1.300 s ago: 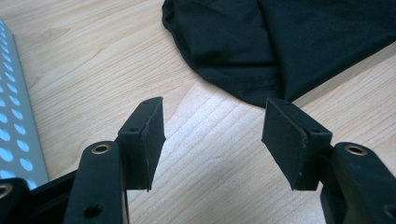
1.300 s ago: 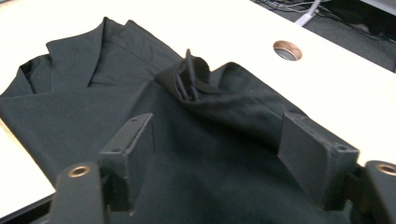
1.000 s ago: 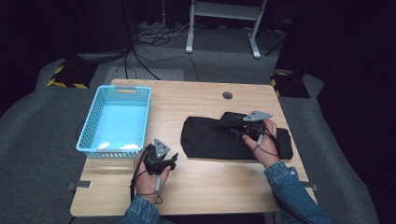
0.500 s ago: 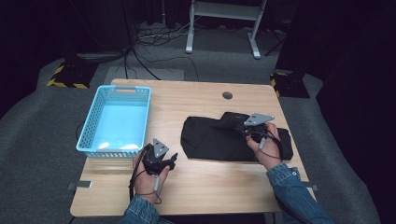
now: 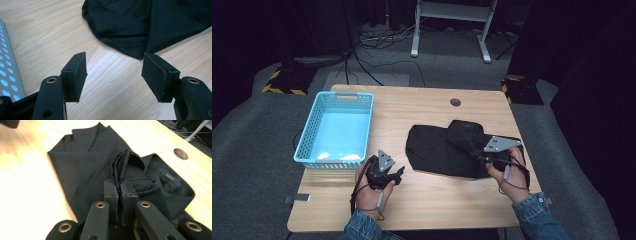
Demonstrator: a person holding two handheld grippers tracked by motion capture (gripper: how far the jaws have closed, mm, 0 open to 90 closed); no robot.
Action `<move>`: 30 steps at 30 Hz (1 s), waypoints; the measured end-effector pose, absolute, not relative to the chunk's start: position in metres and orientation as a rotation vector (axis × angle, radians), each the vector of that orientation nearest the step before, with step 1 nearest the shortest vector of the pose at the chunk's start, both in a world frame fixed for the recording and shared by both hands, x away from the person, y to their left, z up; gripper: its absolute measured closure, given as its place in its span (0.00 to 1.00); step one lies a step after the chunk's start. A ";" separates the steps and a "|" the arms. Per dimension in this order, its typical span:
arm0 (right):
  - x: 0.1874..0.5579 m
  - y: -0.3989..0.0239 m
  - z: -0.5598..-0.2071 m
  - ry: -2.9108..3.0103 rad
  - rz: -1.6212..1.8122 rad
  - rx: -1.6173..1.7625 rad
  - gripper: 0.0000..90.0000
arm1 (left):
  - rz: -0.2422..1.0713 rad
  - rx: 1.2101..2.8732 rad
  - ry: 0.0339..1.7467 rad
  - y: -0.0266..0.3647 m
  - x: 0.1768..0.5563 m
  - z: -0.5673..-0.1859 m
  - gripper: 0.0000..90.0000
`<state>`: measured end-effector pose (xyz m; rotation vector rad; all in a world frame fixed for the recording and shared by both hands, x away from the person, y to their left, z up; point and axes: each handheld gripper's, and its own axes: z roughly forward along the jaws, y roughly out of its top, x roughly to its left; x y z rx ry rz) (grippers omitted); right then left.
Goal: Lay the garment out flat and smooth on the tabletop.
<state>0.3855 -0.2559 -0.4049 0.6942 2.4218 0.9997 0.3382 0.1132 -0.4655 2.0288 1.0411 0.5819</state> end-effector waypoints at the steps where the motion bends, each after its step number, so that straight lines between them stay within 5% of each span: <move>1: 0.382 -0.257 -0.405 2.424 1.000 0.689 0.95 | 0.582 2.032 1.035 0.113 0.337 -0.465 0.41; 30: 0.289 -0.277 -0.423 2.476 1.003 0.699 0.95 | 0.549 2.071 0.941 0.103 0.342 -0.464 0.41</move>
